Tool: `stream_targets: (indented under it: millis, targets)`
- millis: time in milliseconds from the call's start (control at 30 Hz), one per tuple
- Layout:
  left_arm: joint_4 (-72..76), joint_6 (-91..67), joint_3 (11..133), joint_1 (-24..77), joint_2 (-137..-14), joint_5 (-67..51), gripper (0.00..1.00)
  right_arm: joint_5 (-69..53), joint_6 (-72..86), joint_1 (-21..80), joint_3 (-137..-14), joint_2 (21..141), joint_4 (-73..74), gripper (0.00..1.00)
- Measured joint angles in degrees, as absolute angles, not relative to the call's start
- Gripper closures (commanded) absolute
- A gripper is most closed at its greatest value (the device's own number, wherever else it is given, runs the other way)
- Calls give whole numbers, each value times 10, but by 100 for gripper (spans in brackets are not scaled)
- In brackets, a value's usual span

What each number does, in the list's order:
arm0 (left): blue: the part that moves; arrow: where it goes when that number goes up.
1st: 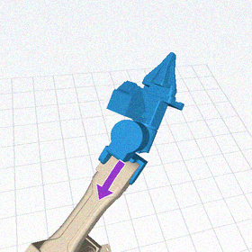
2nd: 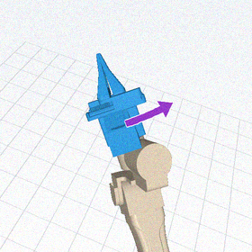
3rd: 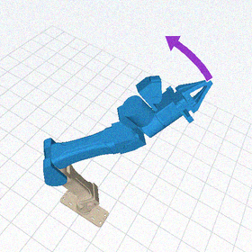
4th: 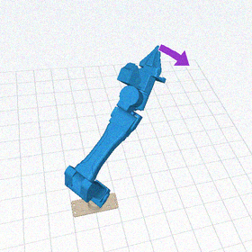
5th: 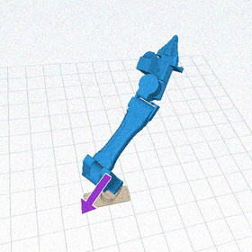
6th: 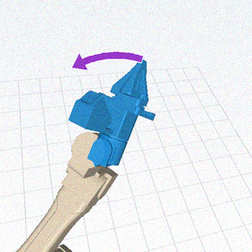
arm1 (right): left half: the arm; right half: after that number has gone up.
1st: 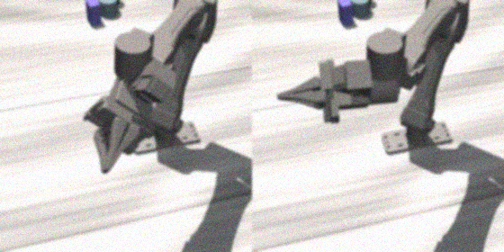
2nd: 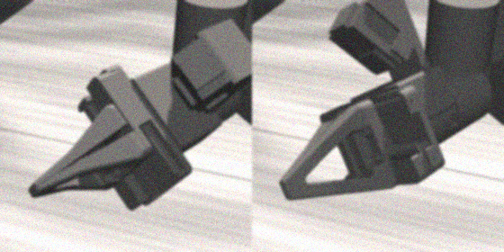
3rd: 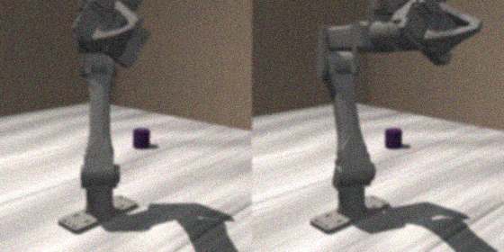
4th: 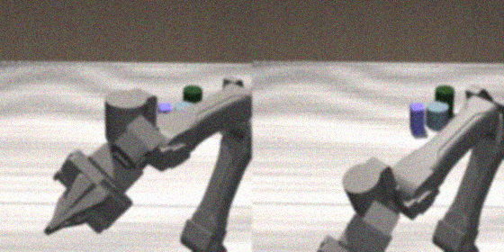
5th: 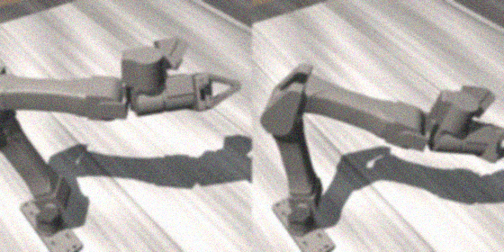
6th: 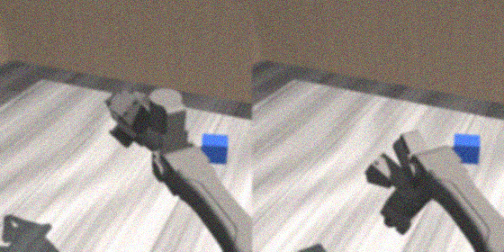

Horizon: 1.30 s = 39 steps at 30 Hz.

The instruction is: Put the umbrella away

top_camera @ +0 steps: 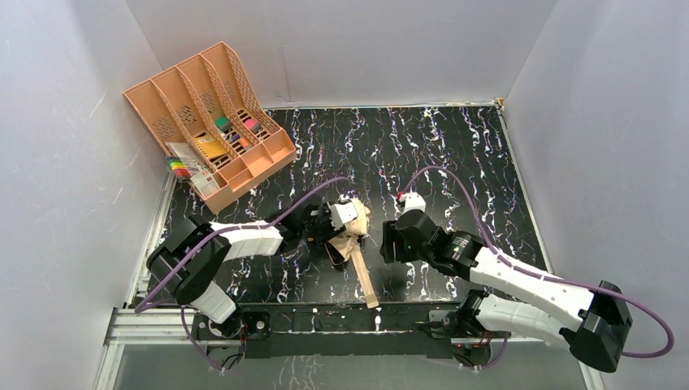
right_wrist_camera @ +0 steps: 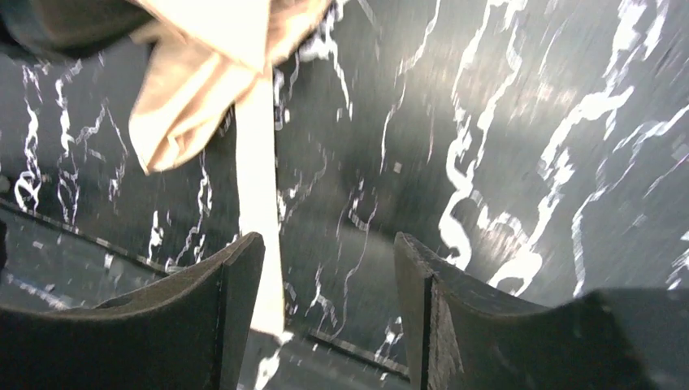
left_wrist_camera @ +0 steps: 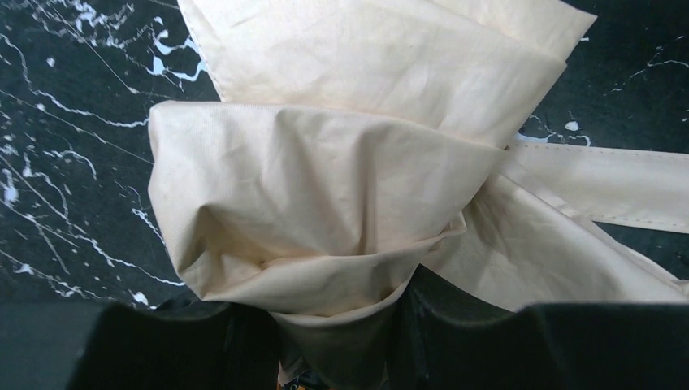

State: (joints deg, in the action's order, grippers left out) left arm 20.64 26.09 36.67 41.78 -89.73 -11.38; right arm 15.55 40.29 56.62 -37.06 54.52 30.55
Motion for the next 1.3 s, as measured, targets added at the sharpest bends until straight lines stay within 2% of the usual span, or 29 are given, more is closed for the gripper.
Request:
stream_targets:
  millis: [133,300,667,967,1300]
  targets:
    - [234,291,357,447,-898,-73,100,186,296,537,-372,540,234,18]
    - [284,329,335,487,-902,-6,100,145,153,484,-421,601,200,15]
    - [428,426,270,572,-927,143,100,-147,-77,329,-529,753,173,15]
    - [500,463,244,605,-949,207,100,-299,-209,322,-653,920,235,2]
    - [526,484,238,620,-962,233,100,-383,-289,323,-706,1017,279,1]
